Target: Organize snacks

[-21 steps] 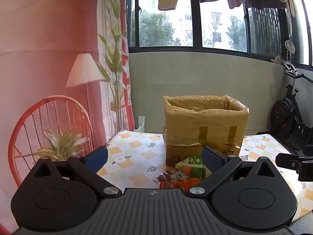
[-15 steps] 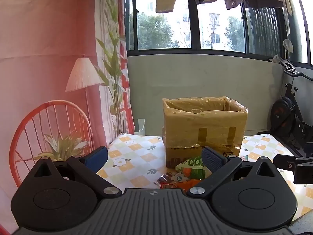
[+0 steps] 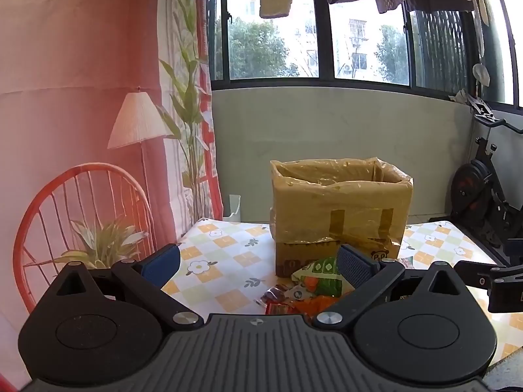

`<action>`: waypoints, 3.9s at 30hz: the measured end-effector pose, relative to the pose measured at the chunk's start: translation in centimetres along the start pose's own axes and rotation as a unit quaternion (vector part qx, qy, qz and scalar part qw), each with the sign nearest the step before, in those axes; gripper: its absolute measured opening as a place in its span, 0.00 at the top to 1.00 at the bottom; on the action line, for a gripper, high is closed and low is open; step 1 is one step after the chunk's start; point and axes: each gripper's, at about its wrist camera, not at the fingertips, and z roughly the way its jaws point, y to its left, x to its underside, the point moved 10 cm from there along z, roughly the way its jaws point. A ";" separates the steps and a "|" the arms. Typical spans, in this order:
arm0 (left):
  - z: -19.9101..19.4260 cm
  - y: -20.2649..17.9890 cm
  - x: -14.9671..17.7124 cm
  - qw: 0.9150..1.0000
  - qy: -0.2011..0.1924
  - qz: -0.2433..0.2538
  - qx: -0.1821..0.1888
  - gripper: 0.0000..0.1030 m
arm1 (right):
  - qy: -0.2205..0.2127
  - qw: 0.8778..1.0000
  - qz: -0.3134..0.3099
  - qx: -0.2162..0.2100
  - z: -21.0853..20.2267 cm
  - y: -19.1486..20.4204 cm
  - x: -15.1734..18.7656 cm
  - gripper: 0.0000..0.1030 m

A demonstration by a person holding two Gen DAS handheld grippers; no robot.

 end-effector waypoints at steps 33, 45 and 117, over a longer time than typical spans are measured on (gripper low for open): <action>0.5 -0.1 0.4 1.000 0.011 -0.006 0.002 0.00 | 0.001 1.000 0.003 0.001 0.1 0.0 0.2 0.00; 0.5 0.0 0.3 1.000 0.010 -0.005 0.003 0.00 | 0.002 1.000 0.003 0.000 0.0 0.0 0.2 0.00; 17.7 -7.2 10.8 0.981 0.152 0.007 0.122 0.21 | 0.139 0.984 0.088 -0.071 16.6 -4.2 8.8 0.10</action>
